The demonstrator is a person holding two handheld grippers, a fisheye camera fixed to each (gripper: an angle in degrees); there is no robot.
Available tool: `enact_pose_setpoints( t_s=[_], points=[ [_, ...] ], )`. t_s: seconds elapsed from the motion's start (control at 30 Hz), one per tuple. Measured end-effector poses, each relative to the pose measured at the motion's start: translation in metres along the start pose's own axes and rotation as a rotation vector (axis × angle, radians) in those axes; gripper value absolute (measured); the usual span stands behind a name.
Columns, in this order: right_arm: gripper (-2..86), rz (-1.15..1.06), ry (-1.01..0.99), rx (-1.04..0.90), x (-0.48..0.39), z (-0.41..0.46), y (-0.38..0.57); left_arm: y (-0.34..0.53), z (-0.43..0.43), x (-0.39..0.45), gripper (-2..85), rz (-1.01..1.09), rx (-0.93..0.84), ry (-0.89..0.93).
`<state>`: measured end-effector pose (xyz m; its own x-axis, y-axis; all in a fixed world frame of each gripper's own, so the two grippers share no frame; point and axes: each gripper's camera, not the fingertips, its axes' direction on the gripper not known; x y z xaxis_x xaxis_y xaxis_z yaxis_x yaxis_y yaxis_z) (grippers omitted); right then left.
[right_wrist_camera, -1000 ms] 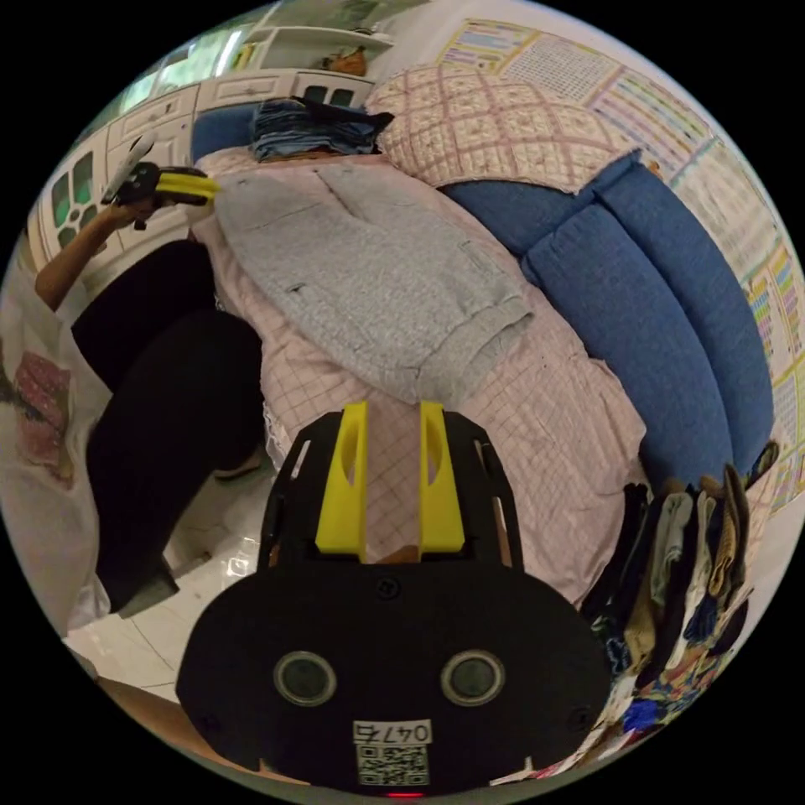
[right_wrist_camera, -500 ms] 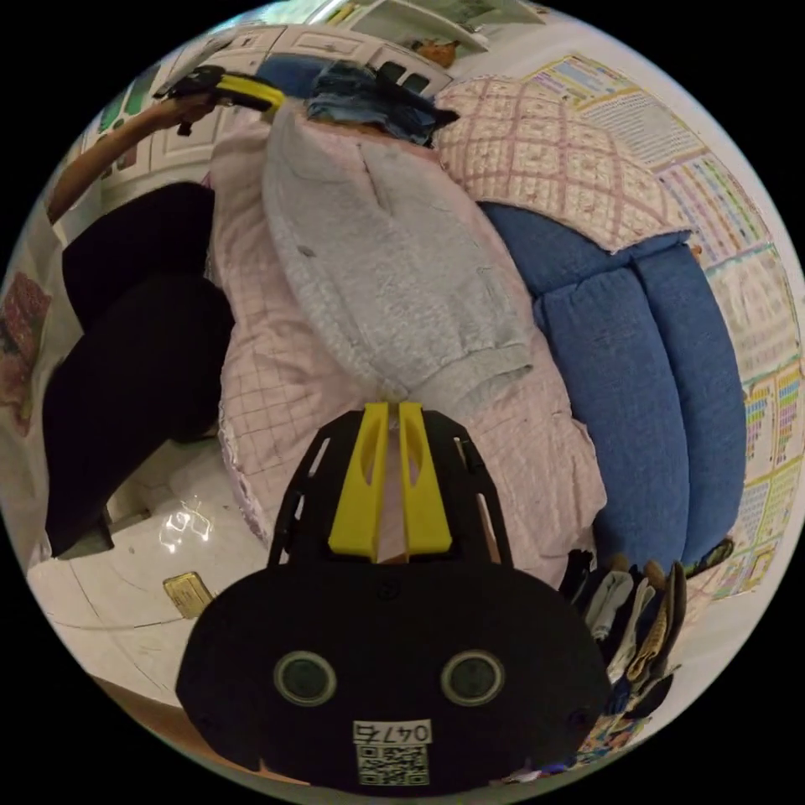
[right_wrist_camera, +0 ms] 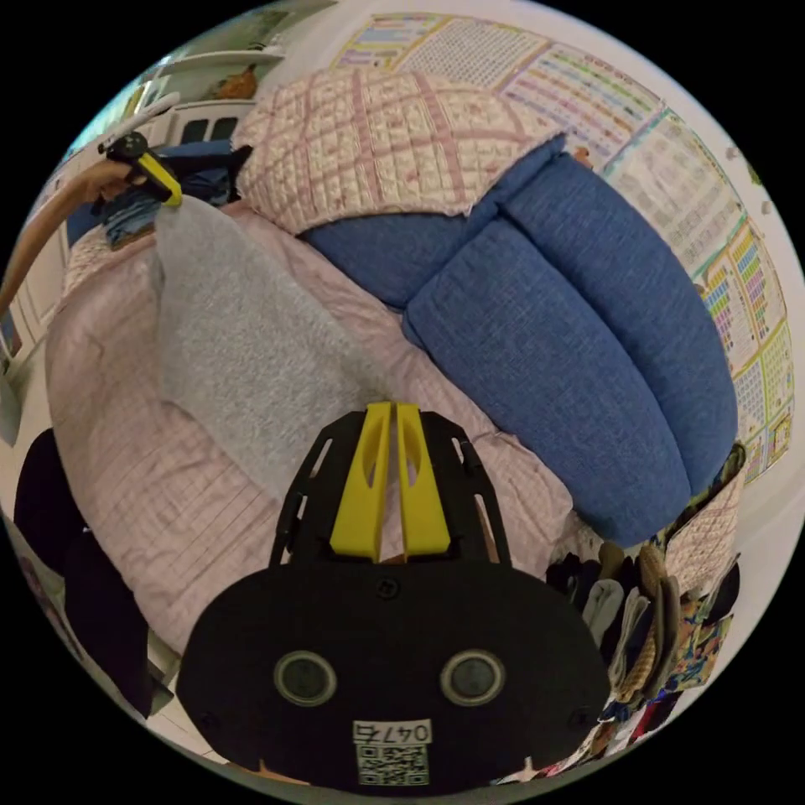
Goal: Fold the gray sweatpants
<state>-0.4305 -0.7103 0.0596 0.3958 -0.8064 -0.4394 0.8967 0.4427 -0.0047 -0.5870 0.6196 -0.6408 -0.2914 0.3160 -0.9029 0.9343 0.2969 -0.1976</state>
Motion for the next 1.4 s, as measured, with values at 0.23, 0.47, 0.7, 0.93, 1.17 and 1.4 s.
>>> enact_pose_setpoints(
  t_s=[0.23, 0.47, 0.7, 0.93, 1.17, 1.4],
  points=[
    [0.0, 0.117, -0.085, -0.118, 0.041, 0.075, -0.028, -0.13, -0.017, -0.022, 1.7, -0.11, -0.128, 0.2],
    [5.0, 0.257, -0.051, -0.116, 0.072, 0.078, -0.046, -0.168, -0.106, -0.049, 6.6, -0.385, 0.054, 0.155],
    [8.4, 0.247, -0.127, 0.276, 0.049, -0.019, -0.056, -0.125, -0.202, -0.021, 9.0, -0.468, 0.152, 0.136],
    [4.8, -0.188, -0.328, 0.27, -0.065, -0.059, -0.119, -0.123, -0.223, -0.029, 9.5, -0.589, 0.234, 0.341],
    [1.1, -0.314, -0.18, 0.097, -0.102, -0.061, -0.172, -0.143, -0.293, -0.03, -0.1, -0.503, 0.234, 0.343],
    [0.6, -0.253, -0.224, 0.159, -0.086, -0.108, -0.195, -0.157, -0.354, -0.034, -0.4, -0.352, -0.034, 0.269]
  ],
)
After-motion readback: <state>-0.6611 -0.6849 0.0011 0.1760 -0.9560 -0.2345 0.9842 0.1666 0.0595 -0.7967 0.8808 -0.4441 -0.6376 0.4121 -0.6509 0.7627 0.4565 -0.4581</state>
